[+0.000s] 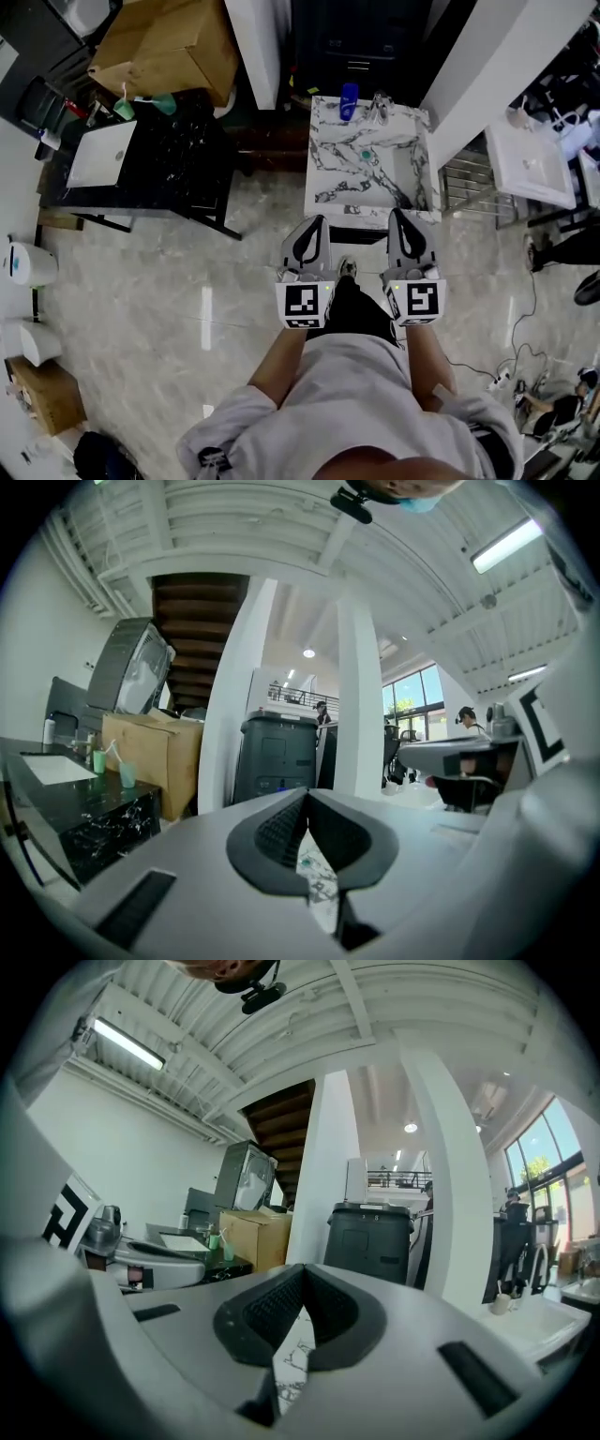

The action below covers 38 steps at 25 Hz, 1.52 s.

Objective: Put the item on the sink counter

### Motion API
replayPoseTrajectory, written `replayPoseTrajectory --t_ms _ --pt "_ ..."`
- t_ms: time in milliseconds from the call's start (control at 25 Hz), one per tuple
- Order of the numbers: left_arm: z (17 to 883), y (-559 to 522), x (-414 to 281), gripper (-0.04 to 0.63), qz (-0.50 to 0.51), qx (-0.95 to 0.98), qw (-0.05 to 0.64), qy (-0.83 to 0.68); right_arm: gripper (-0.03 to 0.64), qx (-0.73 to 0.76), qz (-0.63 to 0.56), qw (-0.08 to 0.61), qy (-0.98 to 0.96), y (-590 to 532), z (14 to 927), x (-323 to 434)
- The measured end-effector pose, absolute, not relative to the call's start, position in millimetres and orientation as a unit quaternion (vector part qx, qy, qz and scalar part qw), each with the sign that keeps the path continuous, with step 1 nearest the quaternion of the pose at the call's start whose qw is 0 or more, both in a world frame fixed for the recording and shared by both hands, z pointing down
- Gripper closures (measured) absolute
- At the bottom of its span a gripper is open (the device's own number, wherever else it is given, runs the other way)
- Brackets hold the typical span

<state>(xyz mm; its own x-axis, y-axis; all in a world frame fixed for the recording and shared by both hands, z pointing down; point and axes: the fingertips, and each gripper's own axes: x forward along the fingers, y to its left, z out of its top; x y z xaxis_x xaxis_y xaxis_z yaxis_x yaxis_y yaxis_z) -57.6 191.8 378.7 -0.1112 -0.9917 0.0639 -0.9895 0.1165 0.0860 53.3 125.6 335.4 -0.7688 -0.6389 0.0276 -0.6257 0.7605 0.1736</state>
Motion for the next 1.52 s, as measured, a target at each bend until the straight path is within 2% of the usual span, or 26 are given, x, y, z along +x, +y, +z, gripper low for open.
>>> replayPoseTrajectory --t_ms 120,440,800,1160,1520 --pt "378.3 213.1 -45.3 0.586 -0.013 0.666 0.065 -0.743 0.612 0.334 -0.083 0.053 -0.937 147.5 327.1 61.2" --pt "330.1 225.8 -25.9 0.586 -0.015 0.674 0.016 -0.739 0.612 0.354 -0.078 0.031 -0.931 168.5 298.2 92.3" --pt "300.3 216.6 41.9 0.586 -0.022 0.685 -0.018 -0.728 0.612 0.351 -0.072 0.012 -0.934 173.4 288.7 148.2" --pt "308.5 206.1 113.2 0.586 -0.003 0.700 -0.003 -0.714 0.612 0.371 -0.067 0.010 -0.926 169.1 289.8 220.7" --pt "306.6 201.6 155.2 0.586 0.013 0.701 -0.006 -0.713 0.612 0.362 -0.055 0.008 -0.931 167.8 288.7 252.1"
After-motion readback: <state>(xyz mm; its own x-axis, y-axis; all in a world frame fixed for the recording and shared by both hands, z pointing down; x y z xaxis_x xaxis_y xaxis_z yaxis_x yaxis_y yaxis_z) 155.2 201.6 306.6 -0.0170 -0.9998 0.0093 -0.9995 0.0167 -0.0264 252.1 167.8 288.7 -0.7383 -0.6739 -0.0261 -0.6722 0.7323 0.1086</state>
